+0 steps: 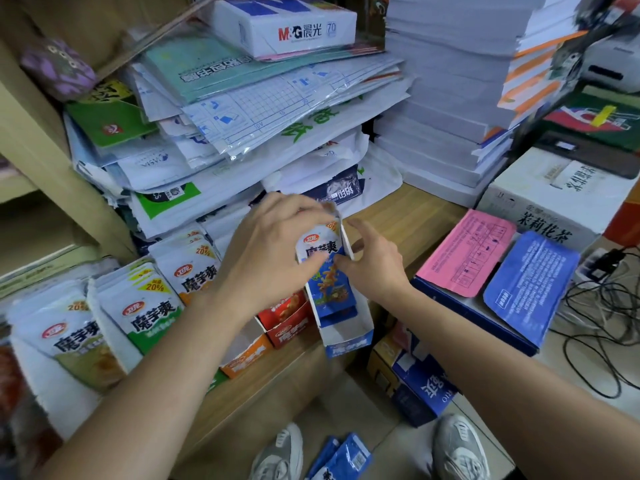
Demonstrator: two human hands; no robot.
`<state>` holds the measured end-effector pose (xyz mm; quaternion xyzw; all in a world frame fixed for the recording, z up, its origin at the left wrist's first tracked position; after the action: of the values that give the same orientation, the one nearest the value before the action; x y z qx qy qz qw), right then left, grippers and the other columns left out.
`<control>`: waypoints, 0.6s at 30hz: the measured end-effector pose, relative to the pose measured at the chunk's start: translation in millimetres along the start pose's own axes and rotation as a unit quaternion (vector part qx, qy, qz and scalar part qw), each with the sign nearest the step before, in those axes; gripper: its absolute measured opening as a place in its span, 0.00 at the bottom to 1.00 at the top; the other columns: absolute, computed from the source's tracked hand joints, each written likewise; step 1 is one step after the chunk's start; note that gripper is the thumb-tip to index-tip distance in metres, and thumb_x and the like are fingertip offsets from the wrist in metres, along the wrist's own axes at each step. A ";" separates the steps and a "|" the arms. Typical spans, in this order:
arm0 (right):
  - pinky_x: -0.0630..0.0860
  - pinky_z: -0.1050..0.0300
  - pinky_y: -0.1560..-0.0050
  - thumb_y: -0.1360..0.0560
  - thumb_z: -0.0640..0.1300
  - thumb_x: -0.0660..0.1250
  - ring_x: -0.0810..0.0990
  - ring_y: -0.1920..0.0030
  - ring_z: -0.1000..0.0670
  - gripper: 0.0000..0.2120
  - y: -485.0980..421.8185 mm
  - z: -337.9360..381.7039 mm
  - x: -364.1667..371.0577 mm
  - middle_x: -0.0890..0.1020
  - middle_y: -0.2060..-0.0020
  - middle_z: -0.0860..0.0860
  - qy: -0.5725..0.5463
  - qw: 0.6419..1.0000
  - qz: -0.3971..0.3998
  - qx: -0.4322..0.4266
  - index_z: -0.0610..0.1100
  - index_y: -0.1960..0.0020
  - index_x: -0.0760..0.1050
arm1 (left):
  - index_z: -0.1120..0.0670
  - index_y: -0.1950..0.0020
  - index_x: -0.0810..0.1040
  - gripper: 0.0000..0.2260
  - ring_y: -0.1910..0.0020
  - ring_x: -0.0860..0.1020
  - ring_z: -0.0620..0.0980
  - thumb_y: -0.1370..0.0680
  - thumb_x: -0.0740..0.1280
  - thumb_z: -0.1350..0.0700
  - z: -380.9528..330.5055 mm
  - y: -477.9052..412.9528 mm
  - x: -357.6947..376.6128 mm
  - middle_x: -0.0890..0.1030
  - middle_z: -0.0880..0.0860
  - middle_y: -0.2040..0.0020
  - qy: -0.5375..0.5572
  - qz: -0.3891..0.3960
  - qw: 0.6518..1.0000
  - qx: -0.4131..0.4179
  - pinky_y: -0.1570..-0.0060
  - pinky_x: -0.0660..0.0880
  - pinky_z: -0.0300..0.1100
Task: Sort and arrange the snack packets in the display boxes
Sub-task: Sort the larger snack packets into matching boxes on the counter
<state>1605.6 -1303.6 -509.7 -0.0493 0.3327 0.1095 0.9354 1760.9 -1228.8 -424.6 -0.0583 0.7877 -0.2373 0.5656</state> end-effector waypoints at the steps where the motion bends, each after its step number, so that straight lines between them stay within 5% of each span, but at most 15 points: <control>1: 0.68 0.55 0.48 0.24 0.50 0.72 0.77 0.44 0.48 0.32 -0.1 0.4 -1.8 0.80 0.45 0.49 -0.002 1.000 0.006 -0.004 0.55 0.23 0.63 | 0.48 0.40 0.84 0.17 0.40 0.73 0.50 0.27 0.76 0.49 -5.6 12.7 1.8 0.80 0.45 0.40 0.002 -0.006 1.000 0.020 0.41 0.68 0.43; 5: 0.74 0.52 0.43 0.25 0.47 0.72 0.75 0.50 0.52 0.29 1.5 4.0 -5.0 0.80 0.51 0.52 -0.013 0.999 0.014 -0.027 0.56 0.26 0.69 | 0.47 0.46 0.86 0.19 0.37 0.76 0.52 0.29 0.71 0.36 -24.1 55.6 19.5 0.83 0.45 0.43 -0.050 0.047 0.995 0.075 0.34 0.67 0.52; 8: 0.77 0.48 0.41 0.26 0.45 0.72 0.78 0.49 0.51 0.27 0.5 3.9 -3.3 0.82 0.49 0.52 -0.007 0.999 0.010 -0.047 0.56 0.29 0.72 | 0.47 0.46 0.87 0.24 0.31 0.74 0.55 0.30 0.70 0.30 -25.9 73.9 32.8 0.84 0.48 0.42 -0.128 0.117 0.982 0.080 0.24 0.55 0.62; 11: 0.76 0.49 0.44 0.27 0.45 0.75 0.78 0.44 0.49 0.37 -1.7 4.7 -4.4 0.78 0.40 0.50 0.018 0.997 -0.003 -0.072 0.55 0.23 0.63 | 0.48 0.52 0.87 0.17 0.30 0.74 0.58 0.29 0.73 0.36 -23.0 86.6 44.8 0.85 0.49 0.47 -0.155 0.130 0.975 0.088 0.25 0.51 0.67; 15: 0.80 0.52 0.55 0.32 0.36 0.77 0.78 0.50 0.53 0.55 -6.1 16.2 -6.6 0.65 0.29 0.53 0.067 0.979 0.027 -0.191 0.62 0.20 0.47 | 0.50 0.56 0.86 0.11 0.31 0.75 0.57 0.28 0.76 0.43 -18.2 92.2 54.2 0.85 0.50 0.51 -0.131 0.093 0.983 0.088 0.27 0.58 0.63; 18: 0.78 0.55 0.47 0.33 0.34 0.78 0.74 0.39 0.53 0.47 -12.8 21.4 -6.5 0.66 0.29 0.55 0.081 0.965 0.042 -0.244 0.55 0.23 0.59 | 0.50 0.55 0.86 0.10 0.31 0.75 0.56 0.27 0.74 0.44 -16.0 92.0 55.4 0.85 0.50 0.50 -0.127 0.085 0.984 0.089 0.27 0.60 0.61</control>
<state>1616.8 -1313.6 -488.8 -0.2709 0.3723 0.2226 0.8593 1742.9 -1162.8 -509.0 0.0295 0.6870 -0.2484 0.6822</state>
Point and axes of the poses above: each hand's wrist, its own y-axis away from the middle knuckle, its own x-axis out of the palm, z = x × y, the point moved 3 cm from there along -y, towards the middle knuckle
